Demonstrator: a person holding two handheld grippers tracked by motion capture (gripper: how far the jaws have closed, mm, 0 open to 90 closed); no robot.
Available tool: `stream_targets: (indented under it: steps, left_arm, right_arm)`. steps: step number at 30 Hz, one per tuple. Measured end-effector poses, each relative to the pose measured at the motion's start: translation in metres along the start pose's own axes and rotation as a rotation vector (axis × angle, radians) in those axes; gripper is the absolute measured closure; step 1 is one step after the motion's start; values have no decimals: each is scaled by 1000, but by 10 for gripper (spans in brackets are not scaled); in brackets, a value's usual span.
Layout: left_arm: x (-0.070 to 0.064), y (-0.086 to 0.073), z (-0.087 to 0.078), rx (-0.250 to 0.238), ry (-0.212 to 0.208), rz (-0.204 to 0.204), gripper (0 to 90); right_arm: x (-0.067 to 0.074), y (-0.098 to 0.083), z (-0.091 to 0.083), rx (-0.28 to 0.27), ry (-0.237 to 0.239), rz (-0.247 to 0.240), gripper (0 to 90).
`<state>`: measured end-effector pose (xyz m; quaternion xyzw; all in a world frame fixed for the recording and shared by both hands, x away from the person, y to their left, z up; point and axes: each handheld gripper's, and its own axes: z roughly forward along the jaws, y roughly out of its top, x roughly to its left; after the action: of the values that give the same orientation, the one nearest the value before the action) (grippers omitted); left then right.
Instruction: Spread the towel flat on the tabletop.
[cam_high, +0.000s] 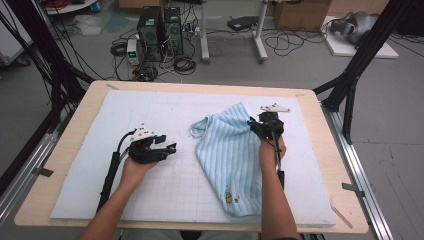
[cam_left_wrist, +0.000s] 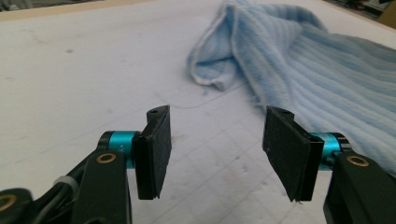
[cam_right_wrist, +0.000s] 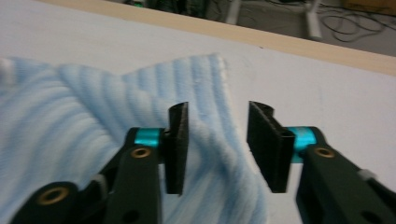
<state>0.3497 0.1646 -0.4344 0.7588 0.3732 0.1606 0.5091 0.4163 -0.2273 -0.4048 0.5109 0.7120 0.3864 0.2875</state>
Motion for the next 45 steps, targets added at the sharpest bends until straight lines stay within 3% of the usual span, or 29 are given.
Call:
stream_targets:
  steps: [3, 7, 10, 13, 18, 20, 21, 23, 24, 29, 33, 39, 45]
  left_arm:
    - [-12, 2, 9, 11, -49, 14, 439]
    - [-28, 5, 25, 44, -81, 55, 441]
    - [-39, 8, 40, 93, -67, 111, 435]
    - [-46, 11, 55, 135, -57, 131, 426]
    - [-56, 12, 75, 203, 2, 165, 430]
    - [-58, 11, 79, 208, -6, 161, 512]
    - [-58, 11, 79, 206, -9, 161, 607]
    - [-61, 11, 78, 210, -11, 206, 806]
    - [-61, 11, 78, 213, -10, 210, 839]
    - [-41, 12, 63, 217, 25, 154, 856]
    - [-23, 9, 42, 207, 63, 144, 855]
    - [3, 5, 10, 164, 118, 110, 855]
    - [26, -2, -11, 123, 162, 51, 852]
  right_arm:
    - [1, -5, -21, -18, 81, -4, 472]
    - [4, -18, -48, -18, 100, -69, 410]
    - [2, -29, -65, -14, 106, -82, 364]
    - [-1, -38, -75, -12, 111, -87, 362]
    - [0, -52, -81, 11, 118, -112, 365]
    - [0, -56, -80, 14, 125, -106, 365]
    - [0, -57, -80, 16, 123, -107, 366]
    - [1, -58, -79, 20, 128, -107, 368]
    - [2, -58, -78, 22, 132, -111, 374]
    - [14, -61, -75, 34, 161, -131, 383]
    - [26, -62, -69, 44, 185, -150, 384]
    - [42, -58, -60, 48, 210, -166, 384]
    - [56, -55, -56, 47, 231, -189, 384]
